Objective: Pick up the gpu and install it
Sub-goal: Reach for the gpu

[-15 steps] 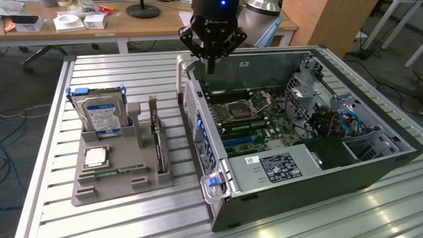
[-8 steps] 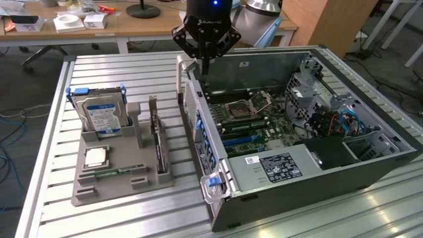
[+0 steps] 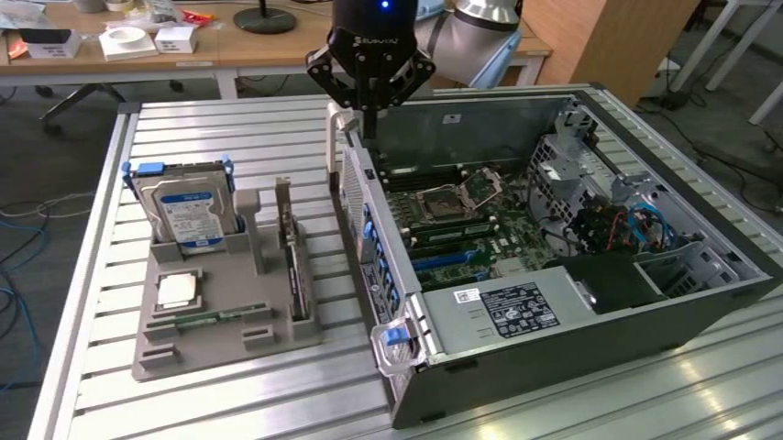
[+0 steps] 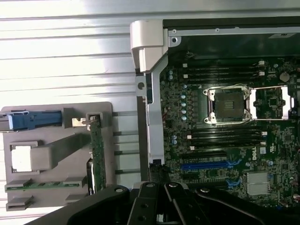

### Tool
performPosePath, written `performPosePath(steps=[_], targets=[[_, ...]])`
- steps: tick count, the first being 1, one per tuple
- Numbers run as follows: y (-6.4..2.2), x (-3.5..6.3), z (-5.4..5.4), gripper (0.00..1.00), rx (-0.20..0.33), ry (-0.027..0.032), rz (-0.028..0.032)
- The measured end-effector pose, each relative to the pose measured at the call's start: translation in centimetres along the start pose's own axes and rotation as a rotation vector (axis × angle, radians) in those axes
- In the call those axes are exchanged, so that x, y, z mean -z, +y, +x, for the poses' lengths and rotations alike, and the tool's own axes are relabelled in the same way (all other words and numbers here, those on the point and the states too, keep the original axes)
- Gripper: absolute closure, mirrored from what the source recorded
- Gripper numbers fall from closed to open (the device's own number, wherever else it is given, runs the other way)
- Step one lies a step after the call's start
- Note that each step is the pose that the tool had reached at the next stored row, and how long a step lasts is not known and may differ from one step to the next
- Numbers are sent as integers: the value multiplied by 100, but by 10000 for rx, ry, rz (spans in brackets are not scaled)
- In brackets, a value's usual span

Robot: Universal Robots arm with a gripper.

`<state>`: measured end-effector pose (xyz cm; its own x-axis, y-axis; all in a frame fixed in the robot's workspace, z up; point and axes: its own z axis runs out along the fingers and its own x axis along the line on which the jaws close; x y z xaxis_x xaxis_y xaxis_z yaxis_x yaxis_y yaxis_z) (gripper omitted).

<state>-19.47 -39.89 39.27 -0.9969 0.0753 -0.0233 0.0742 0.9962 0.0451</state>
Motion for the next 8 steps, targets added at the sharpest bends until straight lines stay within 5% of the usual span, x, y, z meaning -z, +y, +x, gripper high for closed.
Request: performPosePath(steps=[8], targets=[[-9, 3, 122, 90, 0, 0, 0]])
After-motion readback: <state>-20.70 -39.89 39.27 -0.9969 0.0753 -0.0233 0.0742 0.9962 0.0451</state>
